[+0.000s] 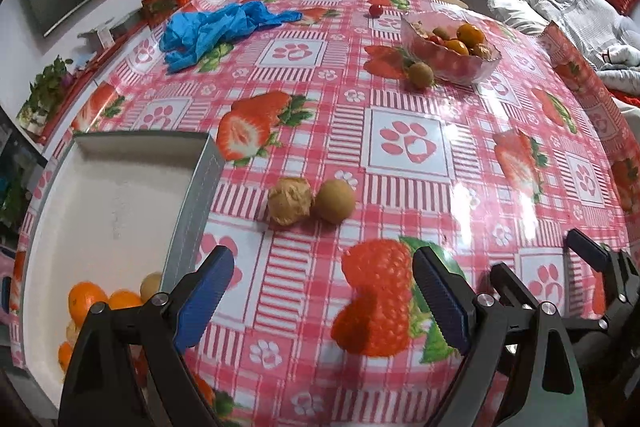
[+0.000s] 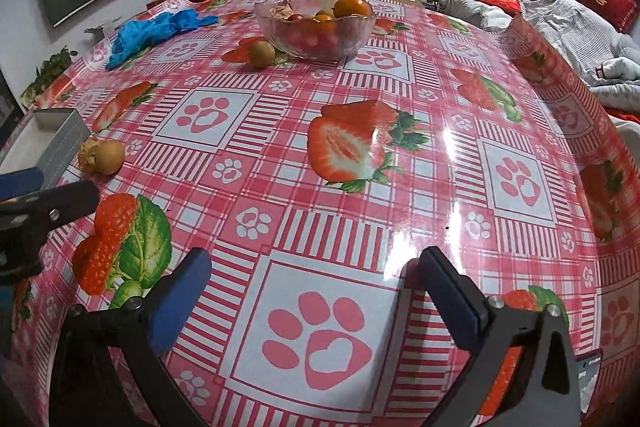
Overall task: Organize fruits
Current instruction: 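Withdraw both tools from the tray toward the walnut and kiwi on the tablecloth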
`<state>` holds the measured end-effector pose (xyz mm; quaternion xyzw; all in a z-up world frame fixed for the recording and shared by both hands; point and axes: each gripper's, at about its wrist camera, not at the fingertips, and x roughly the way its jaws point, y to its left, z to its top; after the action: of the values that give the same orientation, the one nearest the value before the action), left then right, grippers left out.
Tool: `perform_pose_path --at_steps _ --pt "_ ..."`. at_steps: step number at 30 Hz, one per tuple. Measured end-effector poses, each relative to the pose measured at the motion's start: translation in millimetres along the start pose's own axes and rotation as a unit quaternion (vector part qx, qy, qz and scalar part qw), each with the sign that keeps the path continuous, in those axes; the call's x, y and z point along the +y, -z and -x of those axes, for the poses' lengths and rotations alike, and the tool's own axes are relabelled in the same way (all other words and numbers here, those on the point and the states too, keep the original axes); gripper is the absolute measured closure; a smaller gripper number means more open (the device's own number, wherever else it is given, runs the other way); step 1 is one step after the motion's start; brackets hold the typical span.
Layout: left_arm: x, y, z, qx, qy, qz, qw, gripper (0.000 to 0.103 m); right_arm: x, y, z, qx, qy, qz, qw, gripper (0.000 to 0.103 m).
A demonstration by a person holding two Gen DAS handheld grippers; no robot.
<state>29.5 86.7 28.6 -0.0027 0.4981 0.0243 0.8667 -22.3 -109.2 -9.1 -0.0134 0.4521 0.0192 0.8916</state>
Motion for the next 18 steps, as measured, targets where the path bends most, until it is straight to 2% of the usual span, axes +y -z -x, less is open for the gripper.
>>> perform_pose_path --at_steps 3,7,10,15,17,18 --pt "0.3 -2.8 -9.5 0.003 0.006 0.007 0.9999 0.011 -0.1 0.1 -0.2 0.0 0.0 0.0 1.0 0.0" --pt "-3.3 -7.3 -25.4 0.007 -0.01 0.007 0.9999 0.011 0.0 0.0 0.1 0.0 0.0 0.0 1.0 0.0" --pt "-4.9 -11.6 -37.1 0.018 -0.006 0.015 0.9997 0.011 0.0 0.0 0.1 0.0 0.0 0.0 1.0 0.0" --pt "-11.7 -21.3 -45.2 0.01 0.001 0.025 0.9996 0.011 0.0 0.0 0.1 0.0 0.0 0.0 1.0 0.0" --pt "-14.0 -23.3 -43.9 0.006 0.006 0.026 0.9996 0.022 0.1 0.0 0.1 0.0 0.0 0.0 1.0 0.0" --pt "-16.3 -23.9 -41.9 0.002 0.01 0.019 0.9998 0.035 -0.1 0.2 -0.5 0.0 0.0 0.0 1.0 0.0"
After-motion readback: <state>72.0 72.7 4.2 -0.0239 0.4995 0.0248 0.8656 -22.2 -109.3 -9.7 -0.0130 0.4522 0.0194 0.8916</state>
